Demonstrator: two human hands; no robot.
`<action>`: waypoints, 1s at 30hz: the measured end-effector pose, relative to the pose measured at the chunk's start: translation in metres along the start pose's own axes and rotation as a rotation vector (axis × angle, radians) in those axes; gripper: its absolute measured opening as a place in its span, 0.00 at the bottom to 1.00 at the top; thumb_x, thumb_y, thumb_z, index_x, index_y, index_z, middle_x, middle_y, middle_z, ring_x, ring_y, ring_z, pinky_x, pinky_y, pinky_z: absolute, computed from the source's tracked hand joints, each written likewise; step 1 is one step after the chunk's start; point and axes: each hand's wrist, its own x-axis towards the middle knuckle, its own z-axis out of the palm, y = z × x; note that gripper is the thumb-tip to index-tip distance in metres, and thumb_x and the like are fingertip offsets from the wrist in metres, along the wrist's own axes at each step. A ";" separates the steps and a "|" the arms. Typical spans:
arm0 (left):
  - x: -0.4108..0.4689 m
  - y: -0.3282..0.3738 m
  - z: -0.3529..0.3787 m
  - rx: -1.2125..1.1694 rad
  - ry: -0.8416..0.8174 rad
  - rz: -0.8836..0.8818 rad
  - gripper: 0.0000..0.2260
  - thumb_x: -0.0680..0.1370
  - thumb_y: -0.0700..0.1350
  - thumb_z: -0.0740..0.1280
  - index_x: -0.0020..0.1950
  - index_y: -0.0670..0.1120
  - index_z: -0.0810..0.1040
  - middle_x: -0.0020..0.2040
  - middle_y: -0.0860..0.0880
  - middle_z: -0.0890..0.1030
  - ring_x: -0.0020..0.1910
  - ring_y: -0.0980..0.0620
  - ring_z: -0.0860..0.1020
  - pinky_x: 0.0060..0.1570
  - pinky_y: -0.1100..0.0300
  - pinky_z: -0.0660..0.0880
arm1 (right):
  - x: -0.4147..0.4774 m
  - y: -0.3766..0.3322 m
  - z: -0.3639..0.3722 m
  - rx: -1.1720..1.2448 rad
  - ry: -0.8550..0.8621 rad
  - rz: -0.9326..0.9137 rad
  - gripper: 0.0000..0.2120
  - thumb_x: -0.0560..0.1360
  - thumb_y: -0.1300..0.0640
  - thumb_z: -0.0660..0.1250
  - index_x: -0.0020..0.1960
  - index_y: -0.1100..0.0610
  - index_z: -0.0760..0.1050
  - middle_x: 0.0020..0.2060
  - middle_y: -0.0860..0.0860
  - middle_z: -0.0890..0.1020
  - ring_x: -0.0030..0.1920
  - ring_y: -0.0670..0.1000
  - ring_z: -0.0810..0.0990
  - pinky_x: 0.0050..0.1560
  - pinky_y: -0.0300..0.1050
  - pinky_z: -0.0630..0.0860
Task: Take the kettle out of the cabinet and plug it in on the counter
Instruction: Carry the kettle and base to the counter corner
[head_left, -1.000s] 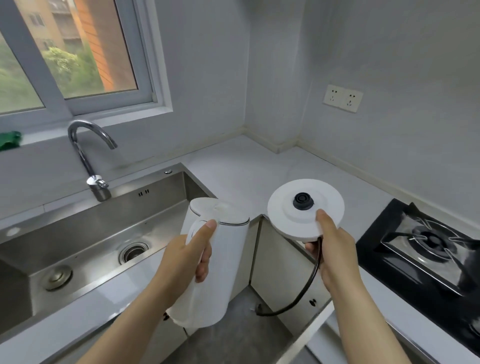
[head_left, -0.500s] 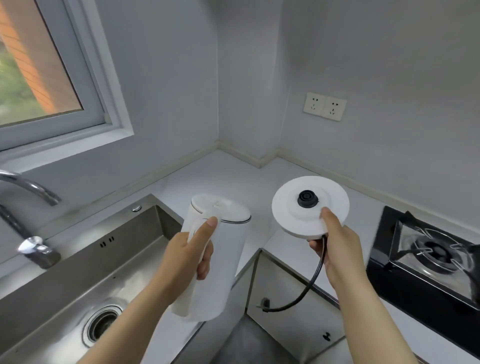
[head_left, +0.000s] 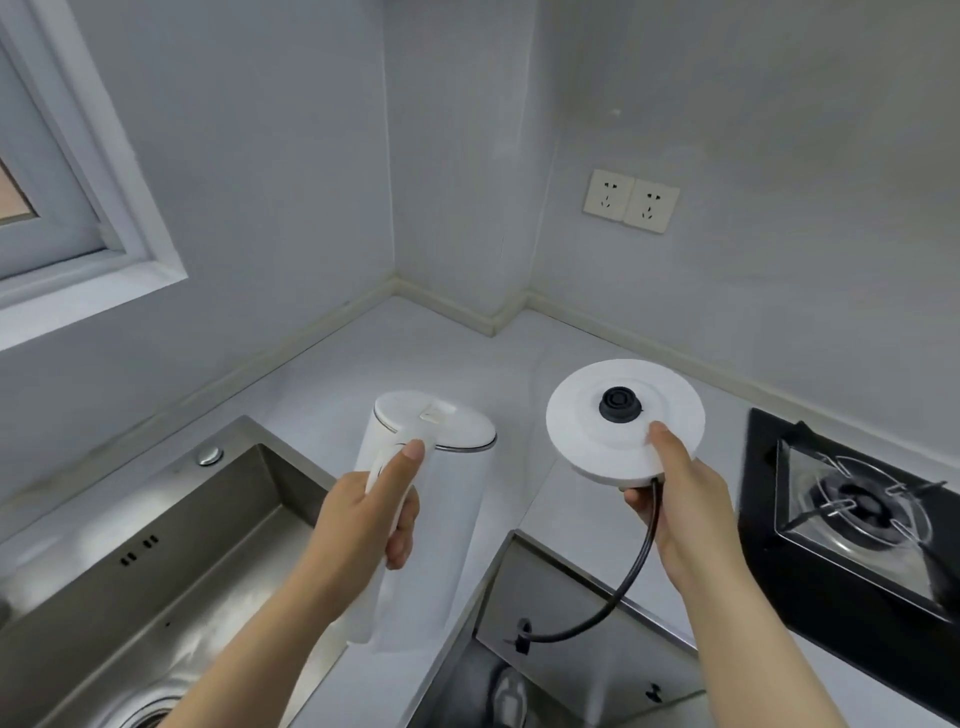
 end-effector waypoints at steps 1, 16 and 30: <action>0.007 -0.001 0.001 -0.002 0.004 0.005 0.27 0.65 0.70 0.58 0.22 0.46 0.64 0.20 0.48 0.68 0.21 0.51 0.67 0.31 0.60 0.70 | 0.008 -0.001 0.003 -0.003 -0.003 0.003 0.11 0.76 0.49 0.65 0.46 0.57 0.77 0.35 0.52 0.78 0.32 0.49 0.75 0.37 0.41 0.75; 0.158 0.037 0.081 -0.050 0.201 0.084 0.25 0.71 0.61 0.57 0.26 0.40 0.64 0.18 0.48 0.65 0.20 0.52 0.65 0.22 0.70 0.65 | 0.199 -0.068 0.032 0.127 -0.102 0.016 0.07 0.77 0.50 0.64 0.46 0.53 0.77 0.38 0.47 0.80 0.33 0.46 0.76 0.30 0.34 0.77; 0.266 0.018 0.167 -0.071 0.226 0.084 0.28 0.67 0.63 0.58 0.25 0.38 0.65 0.20 0.44 0.65 0.20 0.51 0.65 0.24 0.67 0.65 | 0.336 0.007 -0.036 -0.115 0.025 0.205 0.09 0.77 0.51 0.65 0.47 0.58 0.77 0.42 0.52 0.80 0.41 0.51 0.79 0.31 0.35 0.77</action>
